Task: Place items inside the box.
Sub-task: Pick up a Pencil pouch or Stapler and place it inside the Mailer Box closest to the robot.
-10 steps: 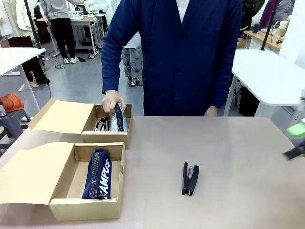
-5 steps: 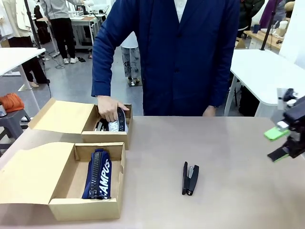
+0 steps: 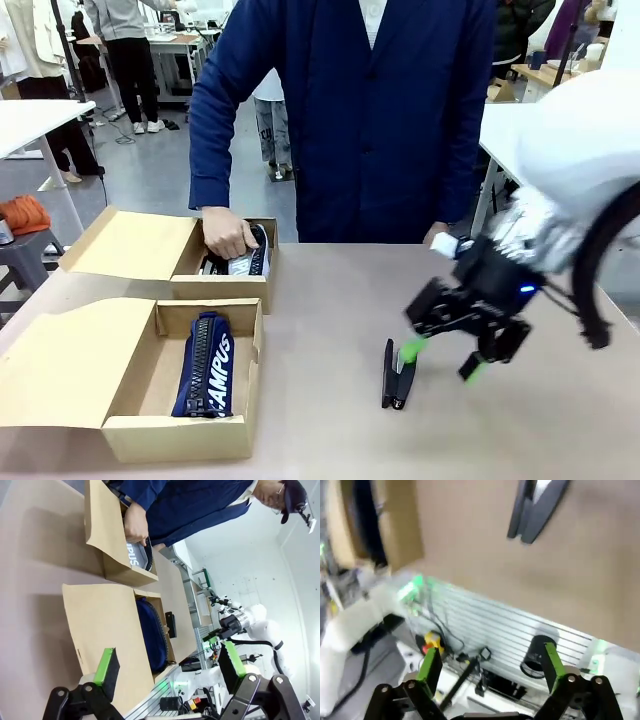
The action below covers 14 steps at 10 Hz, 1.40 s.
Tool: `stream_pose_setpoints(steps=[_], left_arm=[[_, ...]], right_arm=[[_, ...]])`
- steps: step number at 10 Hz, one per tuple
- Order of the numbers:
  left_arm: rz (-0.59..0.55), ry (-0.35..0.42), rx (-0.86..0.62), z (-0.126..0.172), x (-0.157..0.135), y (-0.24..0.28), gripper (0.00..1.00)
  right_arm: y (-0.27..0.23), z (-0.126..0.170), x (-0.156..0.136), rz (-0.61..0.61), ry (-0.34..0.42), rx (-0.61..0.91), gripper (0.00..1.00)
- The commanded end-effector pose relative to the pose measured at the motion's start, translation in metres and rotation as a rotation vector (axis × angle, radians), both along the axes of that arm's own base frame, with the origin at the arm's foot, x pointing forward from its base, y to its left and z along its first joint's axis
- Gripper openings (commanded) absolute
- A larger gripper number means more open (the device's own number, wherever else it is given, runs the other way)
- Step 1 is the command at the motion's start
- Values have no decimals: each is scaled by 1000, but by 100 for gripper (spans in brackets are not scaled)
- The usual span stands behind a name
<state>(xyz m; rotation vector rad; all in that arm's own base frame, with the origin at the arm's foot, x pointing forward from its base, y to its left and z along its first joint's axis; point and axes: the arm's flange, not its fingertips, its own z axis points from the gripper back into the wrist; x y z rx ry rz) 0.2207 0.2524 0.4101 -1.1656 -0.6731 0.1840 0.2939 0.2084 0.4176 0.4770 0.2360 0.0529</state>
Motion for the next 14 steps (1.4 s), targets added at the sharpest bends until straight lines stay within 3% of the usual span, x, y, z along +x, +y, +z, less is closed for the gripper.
stream_pose_setpoints(steps=[1,2,3,4,5,6,7,8,12,14], left_arm=[[3,-30,-6,1,-1,0,100],[3,-30,-6,1,-1,0,100],[3,-30,-6,1,-1,0,100],[3,-30,-6,1,-1,0,100],[3,-30,-6,1,-1,0,100],[3,-30,-6,1,-1,0,100],[3,-30,-6,1,-1,0,100],[3,-30,-6,1,-1,0,100],[3,-30,-6,1,-1,0,100],[3,-30,-6,1,-1,0,100]], right_arm=[[36,-25,23,-171,67,-129,100],[54,-35,27,-259,34,-138,100],[67,-45,34,-431,-164,-190,100],[39,-30,12,-167,25,-100,100],[39,-30,12,-167,25,-100,100],[52,-39,23,-278,-43,-115,100],[59,-46,28,-354,-109,-418,100],[63,-60,33,-399,-107,-488,100],[77,-114,47,-476,-188,-497,100],[79,-131,50,-490,-183,-452,100]])
